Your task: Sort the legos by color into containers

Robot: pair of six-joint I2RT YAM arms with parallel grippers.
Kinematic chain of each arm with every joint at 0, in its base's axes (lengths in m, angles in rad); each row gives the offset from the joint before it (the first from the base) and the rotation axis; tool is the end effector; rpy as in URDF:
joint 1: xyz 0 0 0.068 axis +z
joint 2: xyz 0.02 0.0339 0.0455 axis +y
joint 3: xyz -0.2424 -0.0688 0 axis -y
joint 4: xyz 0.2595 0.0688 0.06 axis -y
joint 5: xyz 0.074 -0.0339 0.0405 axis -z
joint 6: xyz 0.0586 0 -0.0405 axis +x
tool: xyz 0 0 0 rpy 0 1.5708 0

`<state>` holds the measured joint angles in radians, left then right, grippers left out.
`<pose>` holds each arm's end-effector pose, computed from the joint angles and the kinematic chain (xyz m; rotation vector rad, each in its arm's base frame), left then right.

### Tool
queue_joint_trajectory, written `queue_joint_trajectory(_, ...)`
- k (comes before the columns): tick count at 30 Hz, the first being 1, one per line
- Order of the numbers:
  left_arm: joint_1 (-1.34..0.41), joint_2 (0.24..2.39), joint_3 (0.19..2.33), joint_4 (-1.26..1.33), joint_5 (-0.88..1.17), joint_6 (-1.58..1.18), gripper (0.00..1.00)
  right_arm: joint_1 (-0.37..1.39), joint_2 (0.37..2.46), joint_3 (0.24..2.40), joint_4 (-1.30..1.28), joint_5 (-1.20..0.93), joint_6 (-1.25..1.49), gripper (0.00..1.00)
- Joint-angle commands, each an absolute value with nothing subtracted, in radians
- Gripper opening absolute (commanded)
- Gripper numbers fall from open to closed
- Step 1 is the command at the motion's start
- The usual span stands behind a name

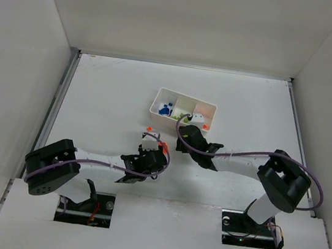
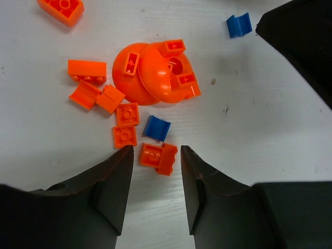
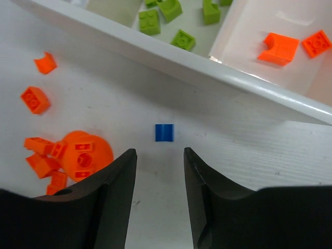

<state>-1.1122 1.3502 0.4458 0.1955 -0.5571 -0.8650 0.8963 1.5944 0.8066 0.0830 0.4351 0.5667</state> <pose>0.1466 -0.2270 0.1026 -0.0157 2.1988 -0.4944 0.2367 0.2565 0.1319 -0.1395 2.2127 0.3182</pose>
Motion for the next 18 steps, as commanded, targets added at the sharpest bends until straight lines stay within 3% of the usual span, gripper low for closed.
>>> queue_joint_trajectory(1,-1.116,1.411,0.46,0.123,-0.554,-0.841,0.4,0.9,1.621,0.822,0.144,0.52,0.581,0.48)
queue_joint_trajectory(13,-1.117,1.405,0.456,0.097,-0.543,-0.819,0.23,0.904,1.671,0.825,0.158,0.509,0.612,0.48)
queue_joint_trajectory(18,-1.133,1.362,0.448,0.055,-0.542,-0.816,0.21,0.909,1.66,0.818,0.16,0.499,0.621,0.48)
